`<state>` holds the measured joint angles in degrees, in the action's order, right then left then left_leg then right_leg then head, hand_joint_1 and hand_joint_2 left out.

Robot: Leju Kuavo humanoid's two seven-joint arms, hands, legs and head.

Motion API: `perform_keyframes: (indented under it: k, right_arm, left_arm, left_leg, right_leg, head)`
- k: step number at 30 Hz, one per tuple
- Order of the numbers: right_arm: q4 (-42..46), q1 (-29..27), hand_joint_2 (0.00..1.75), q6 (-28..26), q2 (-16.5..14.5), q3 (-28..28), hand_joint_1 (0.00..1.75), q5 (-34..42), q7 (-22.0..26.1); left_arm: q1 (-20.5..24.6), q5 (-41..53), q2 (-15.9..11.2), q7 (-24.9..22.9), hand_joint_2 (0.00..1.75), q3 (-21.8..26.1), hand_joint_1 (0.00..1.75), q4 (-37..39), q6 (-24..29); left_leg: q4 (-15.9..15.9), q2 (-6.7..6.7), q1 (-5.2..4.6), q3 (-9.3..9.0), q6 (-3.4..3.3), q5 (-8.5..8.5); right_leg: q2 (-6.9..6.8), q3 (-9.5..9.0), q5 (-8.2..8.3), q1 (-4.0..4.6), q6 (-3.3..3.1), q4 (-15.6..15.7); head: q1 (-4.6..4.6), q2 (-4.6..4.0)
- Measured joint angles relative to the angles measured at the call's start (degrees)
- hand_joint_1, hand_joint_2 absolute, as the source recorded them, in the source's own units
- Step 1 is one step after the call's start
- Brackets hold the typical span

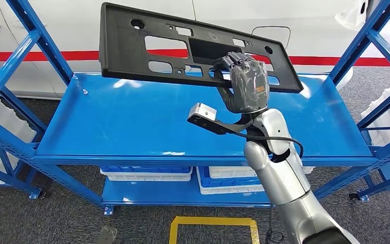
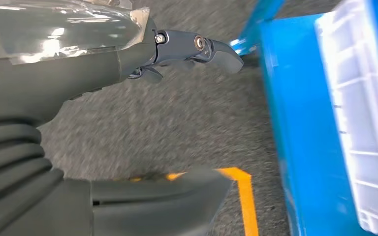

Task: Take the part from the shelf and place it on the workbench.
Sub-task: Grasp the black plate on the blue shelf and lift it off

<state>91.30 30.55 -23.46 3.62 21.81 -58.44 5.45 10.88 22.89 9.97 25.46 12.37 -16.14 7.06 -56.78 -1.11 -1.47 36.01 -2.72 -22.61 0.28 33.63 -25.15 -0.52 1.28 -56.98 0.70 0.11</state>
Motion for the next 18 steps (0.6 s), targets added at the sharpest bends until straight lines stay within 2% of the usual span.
perform_keyframes:
  k: [6, 10, 15, 18]
  right_arm:
    - [0.0, -1.62, 1.75, -1.18, 0.41, 0.02, 1.75, 1.45, 0.47]
    - [0.0, -1.69, 1.75, -1.19, 0.44, 0.01, 1.75, 1.59, 0.5]
    - [0.0, -1.72, 1.75, -1.19, 0.45, 0.02, 1.75, 1.69, 0.51]
    - [0.0, -1.7, 1.75, -1.2, 0.51, -0.01, 1.75, 1.68, 0.51]
  left_arm:
    - [-0.5, -3.46, -1.01, -5.75, 1.75, 3.75, 0.0, 0.2, -1.61]
    - [-0.83, -3.79, -1.4, -6.75, 1.75, 5.01, 0.0, 0.23, -1.94]
    - [-0.88, -3.79, -1.68, -6.83, 1.75, 5.81, 0.0, 0.23, -1.95]
    - [-0.87, -3.79, -1.71, -7.21, 1.75, 5.96, 0.0, 0.23, -1.81]
  left_leg:
    - [-0.02, 0.0, -0.04, 0.04, 0.02, -0.07]
    - [-0.07, -0.01, -0.16, 0.06, -0.08, -0.13]
    - [-0.46, -0.02, -0.28, 0.23, -0.58, -0.44]
    - [-0.16, 0.07, -0.12, 0.03, -1.16, -0.02]
  right_leg:
    - [0.0, -0.01, 0.0, -0.13, 0.0, 0.01]
    - [0.0, -0.02, -0.01, -0.25, 0.02, 0.02]
    - [0.01, -0.05, -0.06, -0.32, 0.17, 0.05]
    - [-0.02, -0.07, -0.11, -0.26, 0.64, -0.06]
  head:
    - [0.0, 0.0]
    - [0.0, 0.0]
    - [0.0, 0.0]
    - [-0.01, 0.0]
